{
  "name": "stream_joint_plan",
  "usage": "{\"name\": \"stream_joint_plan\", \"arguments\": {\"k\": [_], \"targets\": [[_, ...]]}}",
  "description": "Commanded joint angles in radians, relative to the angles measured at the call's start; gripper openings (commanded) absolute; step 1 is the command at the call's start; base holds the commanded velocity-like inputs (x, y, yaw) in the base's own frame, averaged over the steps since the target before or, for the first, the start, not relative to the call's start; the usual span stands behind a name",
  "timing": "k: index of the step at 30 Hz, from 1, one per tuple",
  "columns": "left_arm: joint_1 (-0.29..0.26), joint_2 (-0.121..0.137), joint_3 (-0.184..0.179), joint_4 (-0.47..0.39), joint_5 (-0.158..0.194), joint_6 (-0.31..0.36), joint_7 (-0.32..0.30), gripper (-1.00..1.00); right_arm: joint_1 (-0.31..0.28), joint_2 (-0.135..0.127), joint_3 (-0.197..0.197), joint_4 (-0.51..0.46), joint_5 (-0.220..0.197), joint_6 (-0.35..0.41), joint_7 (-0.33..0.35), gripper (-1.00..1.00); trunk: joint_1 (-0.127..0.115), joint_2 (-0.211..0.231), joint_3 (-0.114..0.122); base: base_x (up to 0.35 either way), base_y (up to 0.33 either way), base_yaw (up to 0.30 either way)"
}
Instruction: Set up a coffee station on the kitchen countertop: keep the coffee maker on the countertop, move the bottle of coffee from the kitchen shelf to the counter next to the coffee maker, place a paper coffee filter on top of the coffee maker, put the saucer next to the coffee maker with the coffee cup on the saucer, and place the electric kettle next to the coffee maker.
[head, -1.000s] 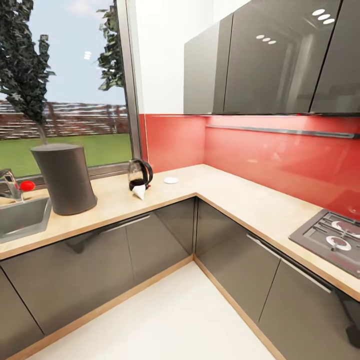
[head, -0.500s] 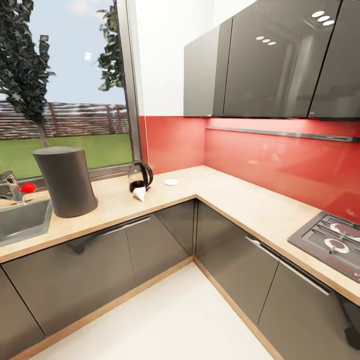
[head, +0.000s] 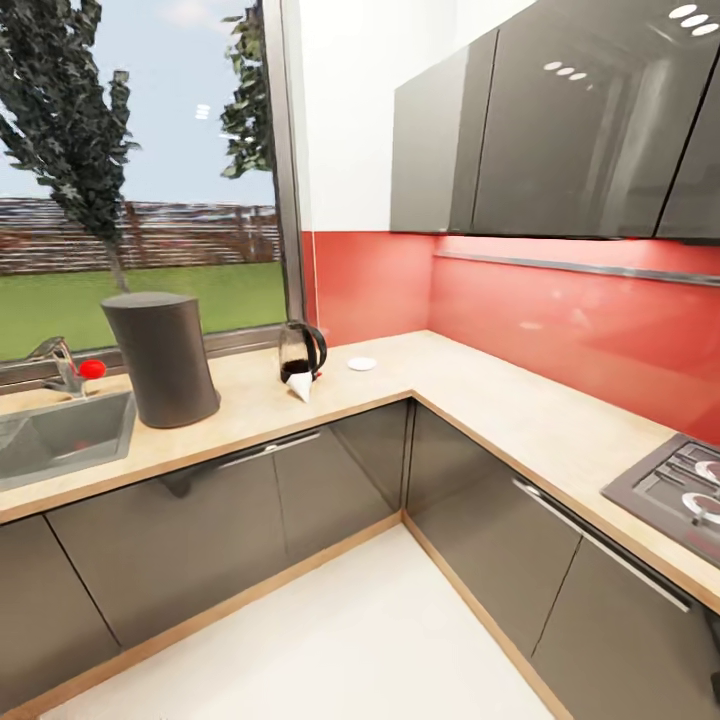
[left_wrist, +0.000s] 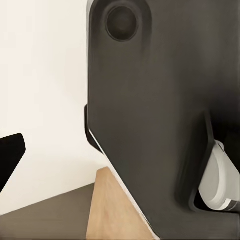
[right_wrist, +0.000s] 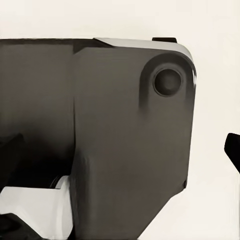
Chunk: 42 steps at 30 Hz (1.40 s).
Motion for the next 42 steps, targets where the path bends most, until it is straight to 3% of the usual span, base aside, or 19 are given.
{"name": "stream_joint_plan", "arguments": {"k": [1,16,42], "targets": [[0.000,0.000,-0.002,-0.001,0.007,0.000,0.001,1.00,-0.001,0.000,0.000,0.000,0.000,-0.003,0.000,1.00,-0.004,0.007,0.001,0.000,0.000,0.201],[-0.001,-0.003,-0.004,-0.003,0.009,-0.001,0.003,1.00,-0.001,0.000,0.000,0.000,0.001,-0.018,-0.007,1.00,-0.061,0.112,0.038,0.000,0.000,0.236],[-0.007,0.002,-0.004,-0.031,0.006,0.000,0.003,1.00,-0.001,0.000,-0.002,0.000,0.000,-0.020,-0.009,1.00,-0.161,0.294,0.119,0.000,0.000,0.009]]}}
